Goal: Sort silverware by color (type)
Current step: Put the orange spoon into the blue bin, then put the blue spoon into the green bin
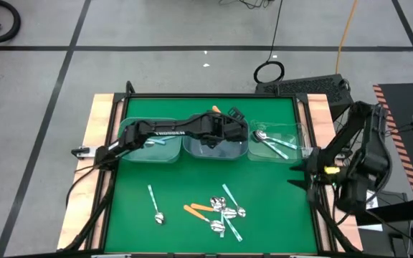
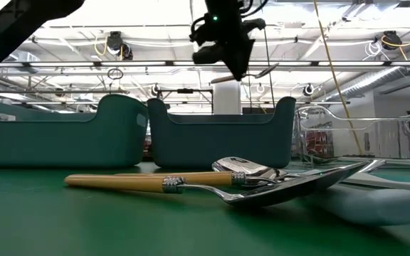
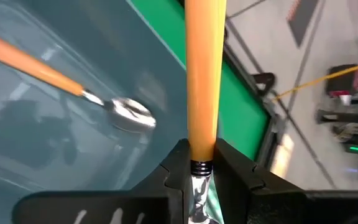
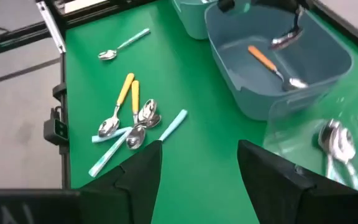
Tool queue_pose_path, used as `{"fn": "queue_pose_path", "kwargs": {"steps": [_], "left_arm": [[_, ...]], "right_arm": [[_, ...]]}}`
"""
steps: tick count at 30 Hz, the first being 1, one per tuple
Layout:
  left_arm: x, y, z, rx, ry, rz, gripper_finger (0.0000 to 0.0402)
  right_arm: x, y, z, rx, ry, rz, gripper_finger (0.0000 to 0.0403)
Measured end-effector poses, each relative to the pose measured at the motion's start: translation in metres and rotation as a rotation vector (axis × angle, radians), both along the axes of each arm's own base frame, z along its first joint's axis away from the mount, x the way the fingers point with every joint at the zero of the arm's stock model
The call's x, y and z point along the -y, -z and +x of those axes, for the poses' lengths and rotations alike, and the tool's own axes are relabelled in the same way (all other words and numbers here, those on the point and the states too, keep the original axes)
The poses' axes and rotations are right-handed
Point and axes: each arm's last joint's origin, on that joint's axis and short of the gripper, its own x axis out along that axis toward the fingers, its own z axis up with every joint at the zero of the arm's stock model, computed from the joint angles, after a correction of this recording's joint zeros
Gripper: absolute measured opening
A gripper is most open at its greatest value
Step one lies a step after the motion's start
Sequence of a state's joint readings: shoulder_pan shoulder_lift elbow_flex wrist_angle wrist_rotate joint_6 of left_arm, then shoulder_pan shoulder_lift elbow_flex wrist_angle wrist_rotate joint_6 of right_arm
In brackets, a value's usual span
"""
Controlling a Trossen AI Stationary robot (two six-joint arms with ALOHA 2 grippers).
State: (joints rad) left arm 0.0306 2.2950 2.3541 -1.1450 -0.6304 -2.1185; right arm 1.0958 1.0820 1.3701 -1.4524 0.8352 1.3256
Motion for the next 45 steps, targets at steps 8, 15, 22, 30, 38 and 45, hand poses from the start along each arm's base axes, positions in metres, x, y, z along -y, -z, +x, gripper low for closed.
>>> {"fn": "queue_pose_path", "kwargs": {"steps": [8,15,22,30,38,45], "left_arm": [[-0.009,0.018,0.006,-0.041,-0.029,-0.004,0.0063],[-0.014,0.035,0.011,-0.079,-0.037,-0.011,0.0065],[-0.020,0.045,0.001,-0.196,-0.059,-0.074,0.0066],[-0.031,0.050,0.002,-0.200,-0.085,-0.081,0.0085],[-0.036,0.049,0.002,-0.175,-0.105,-0.088,0.0166],[-0.032,0.045,0.013,-0.084,-0.050,-0.062,0.0181]], "right_arm": [[0.024,-0.012,-0.013,0.001,-0.109,0.032,0.0206],[0.030,-0.016,-0.020,-0.064,-0.248,0.062,0.0206],[0.029,-0.016,-0.020,-0.078,-0.307,0.039,0.0206],[0.027,-0.016,-0.020,-0.107,-0.388,0.018,0.0205],[0.027,-0.016,-0.020,-0.105,-0.411,-0.003,0.0205],[0.028,-0.015,-0.021,-0.107,-0.416,-0.040,0.0205]]}}
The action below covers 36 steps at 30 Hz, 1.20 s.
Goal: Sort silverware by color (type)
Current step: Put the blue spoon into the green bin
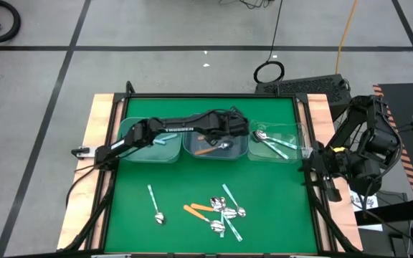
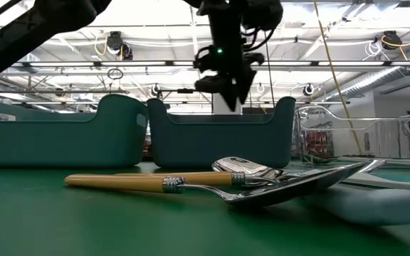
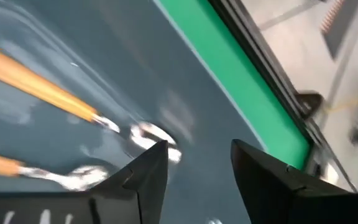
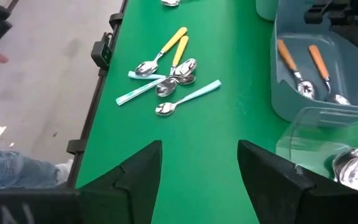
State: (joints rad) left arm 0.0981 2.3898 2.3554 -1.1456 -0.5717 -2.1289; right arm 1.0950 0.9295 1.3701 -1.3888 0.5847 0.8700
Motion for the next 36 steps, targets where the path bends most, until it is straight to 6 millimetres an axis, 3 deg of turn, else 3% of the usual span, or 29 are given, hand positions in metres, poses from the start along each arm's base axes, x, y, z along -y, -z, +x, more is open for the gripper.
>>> {"fn": "queue_pose_path", "kwargs": {"steps": [6,10,14,22,27,36], "left_arm": [[0.018,-0.013,0.024,0.111,0.242,0.128,0.0182],[0.029,-0.039,0.026,0.117,0.455,0.244,0.0182],[0.036,-0.073,0.014,0.031,0.713,0.368,0.0182],[0.046,-0.122,-0.018,-0.106,1.258,0.557,0.0182],[0.057,-0.129,-0.036,-0.213,1.486,0.566,0.0182],[0.090,-0.119,-0.059,-0.410,1.935,0.527,0.0182]], "right_arm": [[0.003,-0.001,0.001,0.063,0.094,-0.016,0.0205],[0.006,-0.001,0.002,0.107,0.186,0.009,0.0205],[0.008,-0.001,0.001,0.114,0.272,0.060,0.0205],[0.012,-0.001,0.006,0.196,0.572,0.255,0.0205],[0.000,0.002,0.017,0.180,0.656,0.332,0.0205],[-0.052,0.019,0.060,0.115,0.689,0.415,0.0205]]}}
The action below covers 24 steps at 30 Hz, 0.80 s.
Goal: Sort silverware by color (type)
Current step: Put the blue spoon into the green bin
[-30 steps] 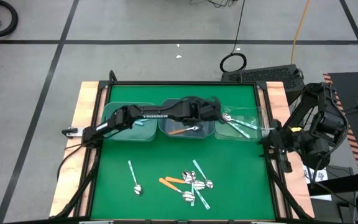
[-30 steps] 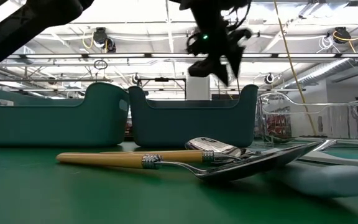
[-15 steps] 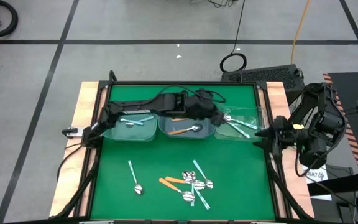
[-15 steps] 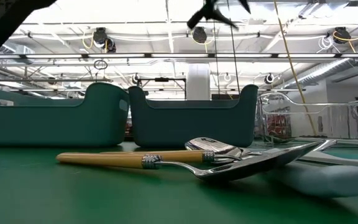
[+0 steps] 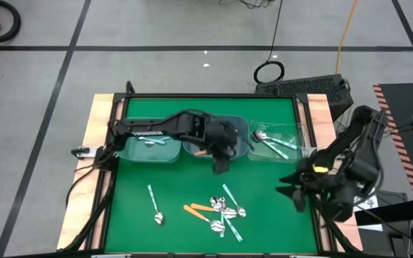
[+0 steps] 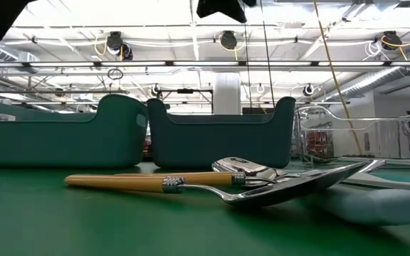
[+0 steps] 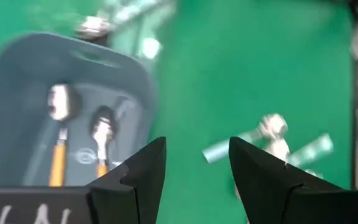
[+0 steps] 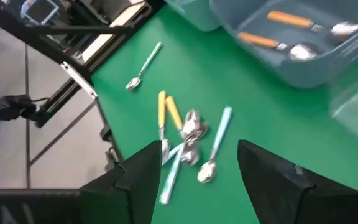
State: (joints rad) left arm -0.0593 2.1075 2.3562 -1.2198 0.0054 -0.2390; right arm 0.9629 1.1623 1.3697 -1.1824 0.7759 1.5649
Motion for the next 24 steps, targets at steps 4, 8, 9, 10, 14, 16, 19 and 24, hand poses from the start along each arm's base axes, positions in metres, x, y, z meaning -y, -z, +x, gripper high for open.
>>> {"fn": "queue_pose_path", "kwargs": {"steps": [4,8,9,10,14,16,19,24], "left_arm": [[0.021,0.004,-0.008,-0.066,0.142,0.017,0.0182],[0.037,0.004,-0.010,-0.065,0.235,0.046,0.0182],[0.039,0.004,-0.010,-0.058,0.256,0.053,0.0182],[0.041,0.004,-0.009,-0.051,0.278,0.049,0.0182],[0.036,0.020,-0.002,-0.061,0.323,0.004,0.0182],[0.029,0.035,0.002,-0.095,0.295,0.002,0.0182],[0.023,0.051,0.002,-0.159,0.262,-0.011,0.0182],[0.039,0.061,0.000,-0.195,0.272,-0.016,0.0182]], "right_arm": [[-0.014,0.009,0.019,-0.006,0.027,0.013,0.0205],[-0.025,0.018,0.036,-0.059,-0.011,0.048,0.0205],[-0.026,0.019,0.039,-0.068,-0.025,0.050,0.0205],[-0.026,0.020,0.041,-0.078,-0.035,0.052,0.0205],[-0.024,0.024,0.049,-0.121,-0.064,0.013,0.0205],[-0.020,0.025,0.051,-0.148,-0.092,-0.024,0.0205],[-0.015,0.026,0.052,-0.173,-0.124,-0.095,0.0205],[-0.011,0.028,0.052,-0.228,-0.189,-0.172,0.0205]]}}
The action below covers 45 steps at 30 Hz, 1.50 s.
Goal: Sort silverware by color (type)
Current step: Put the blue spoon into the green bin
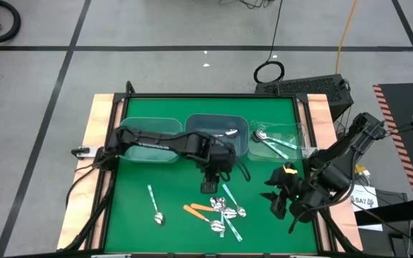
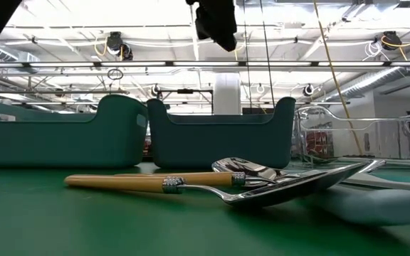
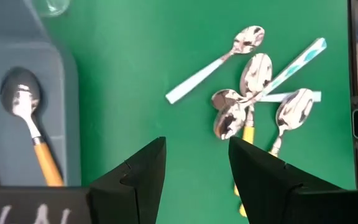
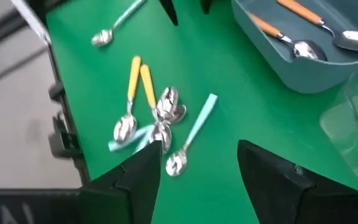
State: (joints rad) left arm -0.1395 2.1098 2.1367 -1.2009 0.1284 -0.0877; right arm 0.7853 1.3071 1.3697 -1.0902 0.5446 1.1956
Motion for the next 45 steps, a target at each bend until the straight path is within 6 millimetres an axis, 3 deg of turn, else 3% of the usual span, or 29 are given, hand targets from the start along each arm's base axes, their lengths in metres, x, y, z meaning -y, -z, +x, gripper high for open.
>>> {"fn": "queue_pose_path", "kwargs": {"steps": [8,15,22,26,39,45], "left_arm": [[0.021,-0.001,0.005,0.096,-0.054,0.050,0.0182],[0.025,0.045,0.002,-0.019,-0.102,0.049,0.0181],[0.060,0.052,0.004,0.083,-0.094,0.013,0.0181],[0.068,0.052,0.007,0.143,-0.070,0.000,0.0181],[0.035,0.048,0.021,0.257,0.173,0.158,0.0181],[0.030,0.051,0.028,0.316,0.305,0.236,0.0181]], "right_arm": [[0.001,0.013,-0.006,-0.157,-0.137,-0.038,0.0205],[0.002,0.017,-0.008,-0.196,-0.181,-0.059,0.0205],[0.002,0.017,-0.008,-0.195,-0.183,-0.063,0.0205],[0.000,0.017,-0.011,-0.203,-0.174,-0.025,0.0205],[-0.006,0.017,-0.019,-0.166,-0.012,0.058,0.0205],[-0.005,0.018,-0.024,-0.184,0.082,0.089,0.0205]]}}
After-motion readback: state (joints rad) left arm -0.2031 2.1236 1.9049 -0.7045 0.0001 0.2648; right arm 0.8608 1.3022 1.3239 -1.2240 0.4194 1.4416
